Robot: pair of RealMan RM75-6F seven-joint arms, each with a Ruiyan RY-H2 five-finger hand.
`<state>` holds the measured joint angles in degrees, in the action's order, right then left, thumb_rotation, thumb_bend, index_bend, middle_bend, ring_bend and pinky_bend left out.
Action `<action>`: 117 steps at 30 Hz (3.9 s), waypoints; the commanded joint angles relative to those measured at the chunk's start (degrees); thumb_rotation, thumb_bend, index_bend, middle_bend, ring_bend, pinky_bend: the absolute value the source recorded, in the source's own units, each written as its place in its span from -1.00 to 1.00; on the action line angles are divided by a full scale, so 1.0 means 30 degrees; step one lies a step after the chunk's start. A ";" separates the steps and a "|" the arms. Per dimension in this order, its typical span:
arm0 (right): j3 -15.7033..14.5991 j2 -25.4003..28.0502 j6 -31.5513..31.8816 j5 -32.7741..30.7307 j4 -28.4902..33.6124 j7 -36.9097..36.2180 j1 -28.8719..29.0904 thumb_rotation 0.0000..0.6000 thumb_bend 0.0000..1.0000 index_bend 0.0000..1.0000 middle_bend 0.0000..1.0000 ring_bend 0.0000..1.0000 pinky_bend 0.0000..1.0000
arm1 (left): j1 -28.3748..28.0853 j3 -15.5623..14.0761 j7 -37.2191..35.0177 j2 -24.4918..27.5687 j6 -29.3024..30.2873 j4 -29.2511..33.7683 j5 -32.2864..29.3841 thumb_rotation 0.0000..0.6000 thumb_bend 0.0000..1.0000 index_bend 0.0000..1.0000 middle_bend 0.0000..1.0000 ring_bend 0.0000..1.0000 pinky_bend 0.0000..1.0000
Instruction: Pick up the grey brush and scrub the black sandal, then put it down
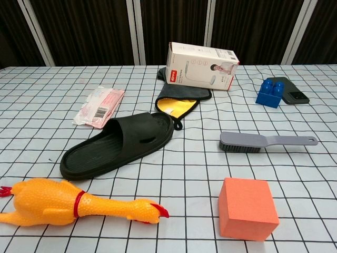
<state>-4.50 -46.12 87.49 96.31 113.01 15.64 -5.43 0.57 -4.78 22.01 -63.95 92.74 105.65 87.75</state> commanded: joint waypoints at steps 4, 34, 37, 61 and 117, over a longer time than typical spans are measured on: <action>0.0018 -0.0131 -0.0329 -0.0255 -0.0013 0.0187 0.0131 1.00 -0.35 -1.00 -1.00 -1.00 -1.00 | -0.0050 0.0229 -0.0114 -0.0131 -0.0258 -0.0196 -0.0243 1.00 -0.91 -1.00 -1.00 -1.00 -0.76; 0.4749 -1.1153 -0.8704 -0.8393 -0.4689 0.7391 0.8341 1.00 -0.35 -0.89 -0.80 -1.00 -1.00 | -0.0824 0.2429 -0.1343 -0.1804 0.0656 -0.3277 0.0608 1.00 -1.00 -1.00 -1.00 -1.00 -0.98; 0.4954 -1.2108 -0.8949 -0.8990 -0.5192 0.7919 0.8906 1.00 -0.35 -0.81 -0.74 -1.00 -1.00 | -0.1002 0.2495 -0.1380 -0.1730 0.0248 -0.3367 0.0431 1.00 -1.00 -1.00 -1.00 -1.00 -0.98; 0.6243 -1.5203 -0.9648 -1.2197 -0.7305 1.0052 1.2235 1.00 -0.35 -0.47 -0.48 -0.92 -1.00 | -0.1661 0.2505 -0.2013 -0.0999 -0.1817 -0.3461 -0.0607 1.00 -1.00 -1.00 -1.00 -1.00 -0.98; 0.4806 -1.6868 -0.8871 -1.2829 -0.9705 0.8559 1.3967 1.00 -0.30 0.34 0.16 -0.18 -0.09 | -0.1644 0.2184 -0.2685 -0.0465 -0.2433 -0.3349 -0.0935 1.00 -1.00 -1.00 -1.00 -1.00 -0.98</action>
<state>10.06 -96.69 60.97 57.69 84.01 41.58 36.46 -4.37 1.78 13.95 -65.34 85.45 95.60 84.95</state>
